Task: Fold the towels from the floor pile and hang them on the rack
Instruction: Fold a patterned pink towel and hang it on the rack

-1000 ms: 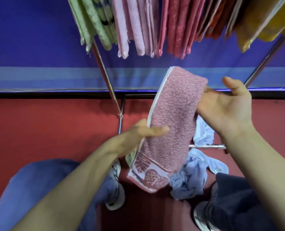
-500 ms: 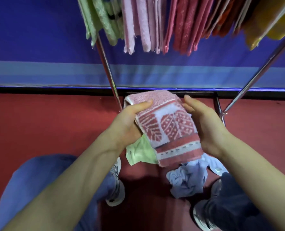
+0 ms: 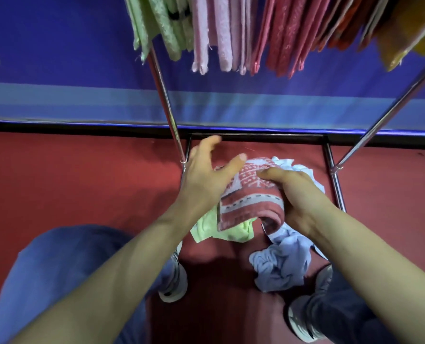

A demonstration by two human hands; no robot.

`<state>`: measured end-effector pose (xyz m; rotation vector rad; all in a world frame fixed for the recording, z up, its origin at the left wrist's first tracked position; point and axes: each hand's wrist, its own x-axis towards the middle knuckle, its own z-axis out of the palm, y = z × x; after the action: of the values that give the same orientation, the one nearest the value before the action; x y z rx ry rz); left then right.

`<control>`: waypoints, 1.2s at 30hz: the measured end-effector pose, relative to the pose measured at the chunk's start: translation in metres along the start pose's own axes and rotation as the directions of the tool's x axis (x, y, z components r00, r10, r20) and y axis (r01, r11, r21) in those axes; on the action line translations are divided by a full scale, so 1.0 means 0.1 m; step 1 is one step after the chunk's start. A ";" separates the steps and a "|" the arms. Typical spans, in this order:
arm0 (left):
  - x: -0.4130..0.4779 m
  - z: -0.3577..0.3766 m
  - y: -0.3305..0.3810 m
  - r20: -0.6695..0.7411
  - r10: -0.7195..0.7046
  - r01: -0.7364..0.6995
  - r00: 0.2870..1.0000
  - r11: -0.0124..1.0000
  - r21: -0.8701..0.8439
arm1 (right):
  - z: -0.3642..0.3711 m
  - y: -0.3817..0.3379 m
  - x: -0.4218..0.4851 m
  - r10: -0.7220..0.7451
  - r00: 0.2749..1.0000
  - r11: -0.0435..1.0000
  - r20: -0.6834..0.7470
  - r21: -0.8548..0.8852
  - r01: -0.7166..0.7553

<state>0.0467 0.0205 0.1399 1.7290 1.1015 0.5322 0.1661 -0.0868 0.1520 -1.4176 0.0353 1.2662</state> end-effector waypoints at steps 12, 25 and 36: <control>-0.29 0.18 -0.10 0.435 0.559 -0.693 0.706 0.673 0.259 | -0.16 0.01 0.06 0.185 0.979 0.875 0.088 0.438 -0.204; 0.00 -0.14 0.16 0.189 0.090 -0.035 0.978 0.960 -0.277 | -0.14 -0.11 0.05 -0.315 0.941 0.947 -0.123 -0.109 0.303; 0.16 -0.47 0.13 0.037 0.014 -0.008 0.999 0.986 -0.167 | -0.15 -0.13 -0.04 -0.330 0.862 0.829 0.384 -0.318 0.459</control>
<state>0.0249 0.0561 0.1690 1.5937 0.9923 0.5803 0.1825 -0.0960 0.1596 -1.4451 -0.7495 1.1617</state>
